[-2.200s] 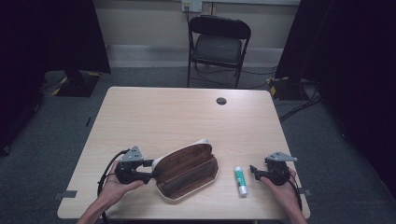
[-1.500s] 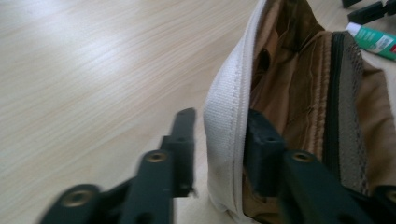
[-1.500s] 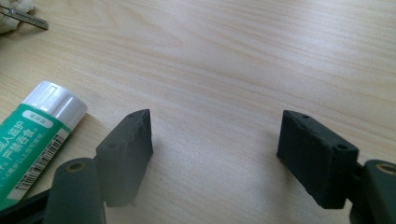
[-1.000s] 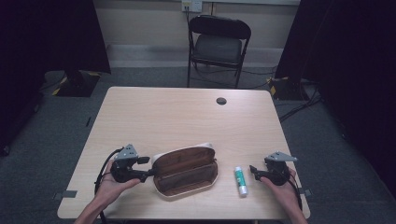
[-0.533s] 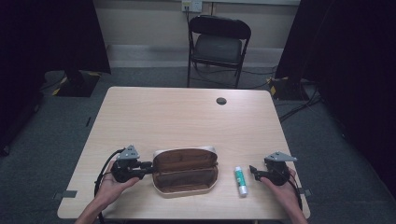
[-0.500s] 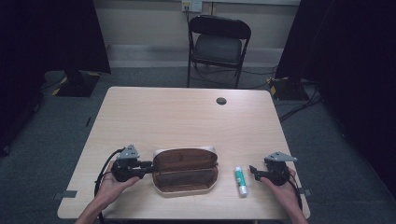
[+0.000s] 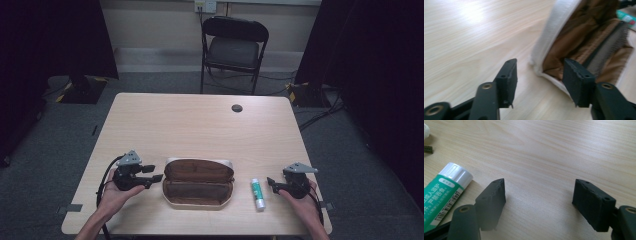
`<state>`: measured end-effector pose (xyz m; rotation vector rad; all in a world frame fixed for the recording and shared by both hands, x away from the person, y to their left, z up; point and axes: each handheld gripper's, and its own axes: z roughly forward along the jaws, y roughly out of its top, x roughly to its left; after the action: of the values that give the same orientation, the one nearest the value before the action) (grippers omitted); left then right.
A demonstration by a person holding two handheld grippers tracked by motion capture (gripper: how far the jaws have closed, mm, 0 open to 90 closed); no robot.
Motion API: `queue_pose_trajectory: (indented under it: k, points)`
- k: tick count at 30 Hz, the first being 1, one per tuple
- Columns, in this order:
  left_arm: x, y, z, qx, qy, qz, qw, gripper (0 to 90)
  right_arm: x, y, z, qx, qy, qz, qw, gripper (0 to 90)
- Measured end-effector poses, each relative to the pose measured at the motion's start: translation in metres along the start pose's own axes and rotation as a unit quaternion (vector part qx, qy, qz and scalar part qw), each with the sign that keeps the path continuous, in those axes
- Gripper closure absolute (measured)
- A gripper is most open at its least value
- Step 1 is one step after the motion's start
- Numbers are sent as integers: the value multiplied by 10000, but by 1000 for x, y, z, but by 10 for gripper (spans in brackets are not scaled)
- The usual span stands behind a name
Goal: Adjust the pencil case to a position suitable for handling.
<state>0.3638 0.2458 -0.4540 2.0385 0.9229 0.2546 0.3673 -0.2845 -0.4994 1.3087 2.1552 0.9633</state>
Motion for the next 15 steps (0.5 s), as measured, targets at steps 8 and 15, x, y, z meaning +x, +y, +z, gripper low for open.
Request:
queue_pose_trajectory:
  k: [8, 15]
  points:
    - [12, -15, -8, 138, 349, 8, 9993, 286, 1, 1, -2, 90, 12, 5, 10000, 272]
    - [29, -32, -6, 480, 397, -182, 9979, 215, 10, 3, -10, 171, 201, -133, 9996, 289]
